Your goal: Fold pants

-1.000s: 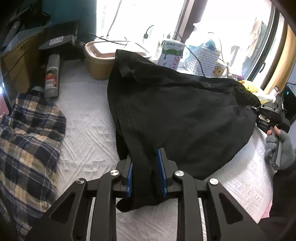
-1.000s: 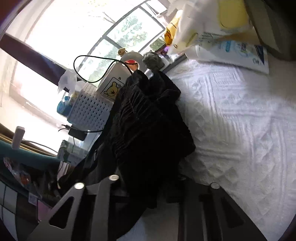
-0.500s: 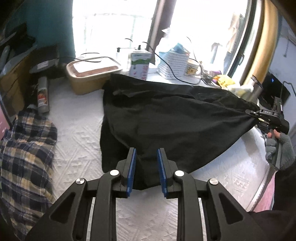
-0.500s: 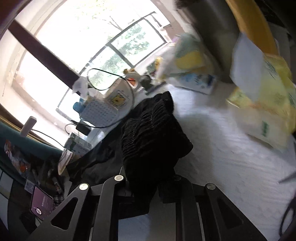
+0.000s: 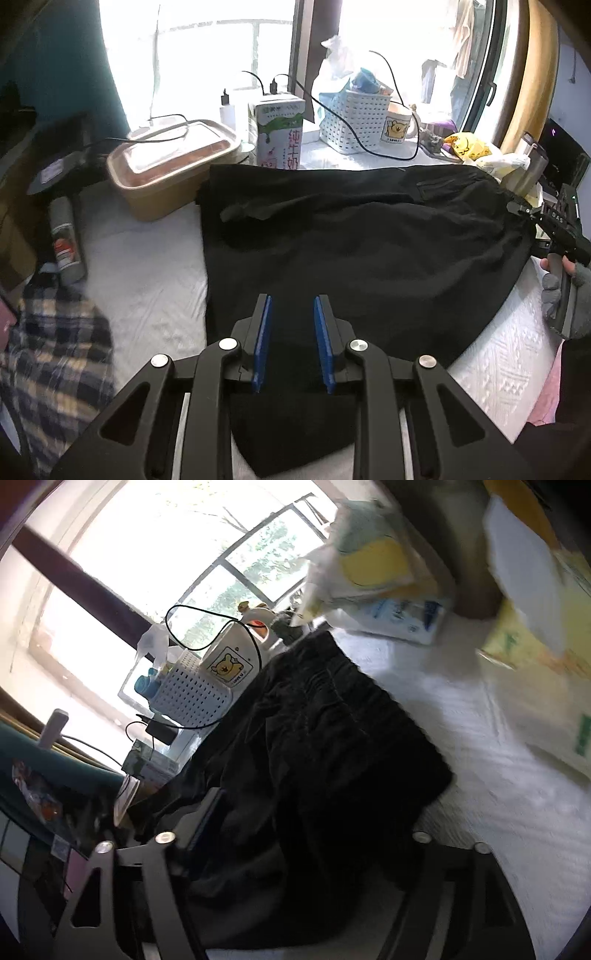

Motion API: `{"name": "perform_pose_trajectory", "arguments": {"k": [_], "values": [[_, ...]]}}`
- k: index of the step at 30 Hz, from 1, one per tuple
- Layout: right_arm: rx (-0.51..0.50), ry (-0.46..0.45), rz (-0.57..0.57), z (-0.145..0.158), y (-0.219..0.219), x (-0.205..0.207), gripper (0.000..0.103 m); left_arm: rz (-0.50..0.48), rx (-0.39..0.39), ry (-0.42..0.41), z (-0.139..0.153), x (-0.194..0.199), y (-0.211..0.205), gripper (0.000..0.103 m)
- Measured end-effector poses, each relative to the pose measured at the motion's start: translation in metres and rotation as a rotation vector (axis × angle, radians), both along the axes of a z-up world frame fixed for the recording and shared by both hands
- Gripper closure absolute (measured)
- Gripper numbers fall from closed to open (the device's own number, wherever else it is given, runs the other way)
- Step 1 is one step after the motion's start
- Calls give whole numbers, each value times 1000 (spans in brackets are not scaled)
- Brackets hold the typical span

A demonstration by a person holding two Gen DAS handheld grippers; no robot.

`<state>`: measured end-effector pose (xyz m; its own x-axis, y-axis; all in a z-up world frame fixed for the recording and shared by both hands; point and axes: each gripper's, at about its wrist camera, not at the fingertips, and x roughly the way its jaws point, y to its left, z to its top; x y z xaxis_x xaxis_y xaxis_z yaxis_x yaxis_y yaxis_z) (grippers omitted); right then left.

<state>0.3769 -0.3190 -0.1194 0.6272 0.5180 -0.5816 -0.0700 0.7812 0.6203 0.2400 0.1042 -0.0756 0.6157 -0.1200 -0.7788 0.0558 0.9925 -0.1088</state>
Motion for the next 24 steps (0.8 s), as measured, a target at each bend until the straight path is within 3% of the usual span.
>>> {"name": "perform_pose_trajectory", "arguments": {"k": [4, 5, 6, 8, 13, 24], "values": [[6, -16, -41, -2, -1, 7, 23, -10, -6, 36, -14, 17, -2, 80], [12, -11, -51, -3, -4, 9, 39, -8, -4, 43, -17, 20, -1, 80], [23, 9, -61, -8, -8, 11, 72, -4, -2, 48, -19, 22, 0, 80], [95, 55, -77, -18, -18, 15, 78, 4, -8, 53, -21, 24, 4, 80], [41, 14, -83, -1, -18, 11, 81, 23, -22, 47, -22, 20, 15, 80], [-108, -135, -66, 70, 23, 8, 82, 68, -50, 3, -15, -8, 42, 79]]}}
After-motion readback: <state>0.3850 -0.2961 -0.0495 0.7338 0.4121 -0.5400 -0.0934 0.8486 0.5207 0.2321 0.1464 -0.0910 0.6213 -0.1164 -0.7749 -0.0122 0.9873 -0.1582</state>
